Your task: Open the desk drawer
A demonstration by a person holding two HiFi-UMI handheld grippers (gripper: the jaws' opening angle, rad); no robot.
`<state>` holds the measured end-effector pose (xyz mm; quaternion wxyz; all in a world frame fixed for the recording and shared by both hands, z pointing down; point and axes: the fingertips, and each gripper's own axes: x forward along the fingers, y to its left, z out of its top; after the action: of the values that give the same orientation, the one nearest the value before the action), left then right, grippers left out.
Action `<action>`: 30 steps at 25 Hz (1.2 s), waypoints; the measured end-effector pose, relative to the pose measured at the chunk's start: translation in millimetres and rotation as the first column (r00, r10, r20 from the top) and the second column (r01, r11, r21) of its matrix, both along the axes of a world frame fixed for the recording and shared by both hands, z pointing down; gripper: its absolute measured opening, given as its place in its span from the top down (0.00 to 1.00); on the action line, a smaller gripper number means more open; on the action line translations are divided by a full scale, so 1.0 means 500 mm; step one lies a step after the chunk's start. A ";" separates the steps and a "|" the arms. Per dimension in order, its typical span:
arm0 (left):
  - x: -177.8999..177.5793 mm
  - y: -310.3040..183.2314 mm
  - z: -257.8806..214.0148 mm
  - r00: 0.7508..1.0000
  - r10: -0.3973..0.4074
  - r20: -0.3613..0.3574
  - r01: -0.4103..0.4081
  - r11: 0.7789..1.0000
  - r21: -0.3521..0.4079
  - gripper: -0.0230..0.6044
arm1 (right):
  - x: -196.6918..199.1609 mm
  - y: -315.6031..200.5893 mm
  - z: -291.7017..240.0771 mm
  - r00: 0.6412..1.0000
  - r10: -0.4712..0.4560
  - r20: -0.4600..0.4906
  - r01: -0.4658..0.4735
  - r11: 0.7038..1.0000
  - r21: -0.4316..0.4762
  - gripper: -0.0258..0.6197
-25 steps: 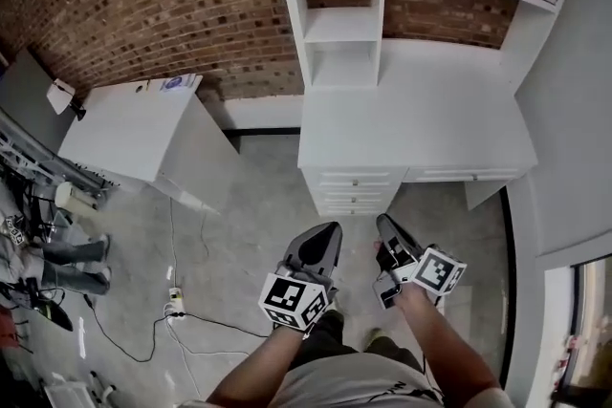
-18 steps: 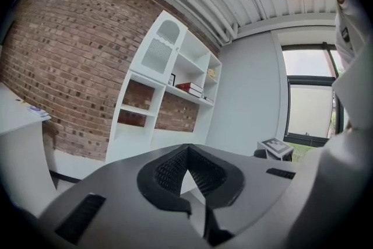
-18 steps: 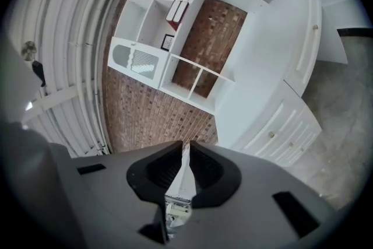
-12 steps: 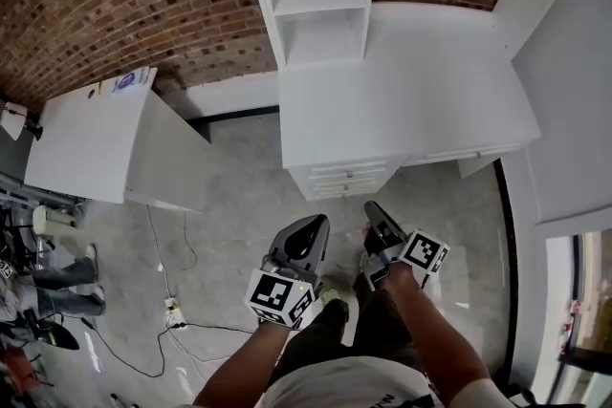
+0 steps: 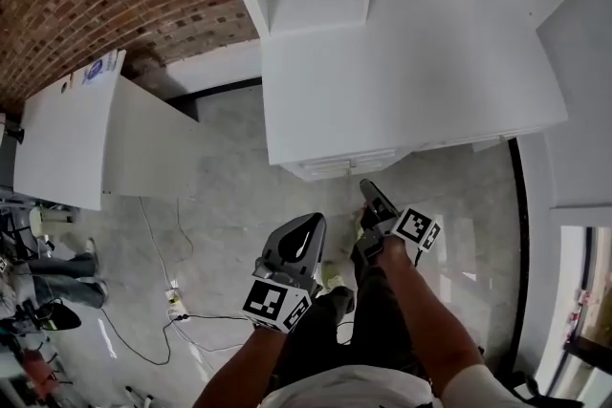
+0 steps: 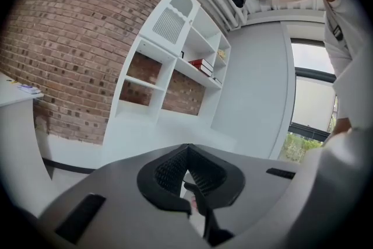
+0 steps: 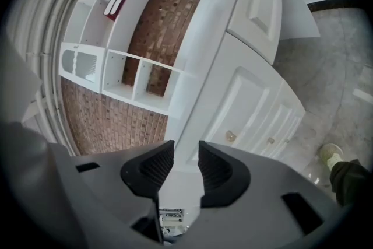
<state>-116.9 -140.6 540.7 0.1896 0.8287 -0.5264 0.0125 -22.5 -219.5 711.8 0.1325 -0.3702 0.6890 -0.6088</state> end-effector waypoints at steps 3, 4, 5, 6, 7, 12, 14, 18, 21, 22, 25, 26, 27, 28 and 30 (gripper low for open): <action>0.004 -0.027 0.049 1.000 -0.006 0.004 0.006 1.000 -0.030 0.94 | 0.004 -0.035 0.076 1.000 0.008 -0.009 -0.008 0.999 -0.036 0.78; 0.006 -0.034 0.062 1.000 -0.008 0.004 0.008 0.999 -0.037 0.94 | 0.005 -0.045 0.101 1.000 0.009 -0.011 -0.010 0.999 -0.048 0.78; 0.007 -0.042 0.074 1.000 -0.009 0.004 0.010 0.999 -0.042 0.94 | 0.004 -0.053 0.124 1.000 0.011 -0.012 -0.011 0.998 -0.060 0.78; 0.007 -0.049 0.086 1.000 -0.010 0.004 0.011 0.999 -0.045 0.94 | 0.003 -0.061 0.144 1.000 0.012 -0.012 -0.013 0.997 -0.070 0.78; 0.007 -0.057 0.097 1.000 -0.012 0.004 0.012 0.999 -0.048 0.94 | 0.000 -0.068 0.163 1.000 0.014 -0.009 -0.015 0.997 -0.080 0.78; 0.003 -0.090 0.152 1.000 -0.023 -0.001 0.023 0.998 -0.060 0.94 | -0.020 -0.092 0.230 1.000 0.004 0.005 -0.003 0.995 -0.100 0.76; 0.003 -0.098 0.168 1.000 -0.026 -0.002 0.026 0.998 -0.063 0.94 | -0.026 -0.097 0.251 1.000 -0.003 0.005 0.003 0.994 -0.107 0.76; 0.004 -0.101 0.187 1.000 -0.028 -0.003 0.028 0.997 -0.068 0.94 | -0.035 -0.105 0.273 1.000 -0.021 0.011 0.022 0.994 -0.105 0.76; 0.001 -0.096 0.194 0.999 -0.033 -0.001 0.033 0.997 -0.075 0.94 | -0.043 -0.111 0.277 0.999 -0.042 0.009 0.043 0.994 -0.097 0.76; 0.000 -0.095 0.196 0.999 -0.035 -0.001 0.035 0.997 -0.076 0.94 | -0.046 -0.113 0.278 0.999 -0.049 0.006 0.049 0.994 -0.095 0.76; -0.003 -0.092 0.196 0.999 -0.041 0.001 0.041 0.996 -0.077 0.94 | -0.055 -0.121 0.273 0.998 -0.065 0.004 0.065 0.994 -0.083 0.81; -0.004 -0.091 0.195 0.999 -0.043 0.001 0.043 0.996 -0.077 0.94 | -0.056 -0.123 0.271 0.998 -0.067 0.005 0.067 0.995 -0.080 0.83; -0.004 -0.091 0.193 0.999 -0.045 0.001 0.045 0.996 -0.078 0.94 | -0.056 -0.124 0.270 0.998 -0.068 0.007 0.068 0.995 -0.078 0.84; -0.004 -0.090 0.192 0.999 -0.047 0.001 0.047 0.996 -0.078 0.94 | -0.056 -0.123 0.269 0.998 -0.067 0.007 0.068 0.995 -0.078 0.84; -0.004 -0.085 0.187 0.999 -0.049 0.001 0.049 0.996 -0.078 0.94 | -0.054 -0.118 0.268 0.998 -0.064 0.002 0.064 0.995 -0.078 0.84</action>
<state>-119.1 -183.3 634.3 0.2225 0.8076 -0.5455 0.0280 -49.6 -278.7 846.0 0.0981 -0.3528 0.6763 -0.6391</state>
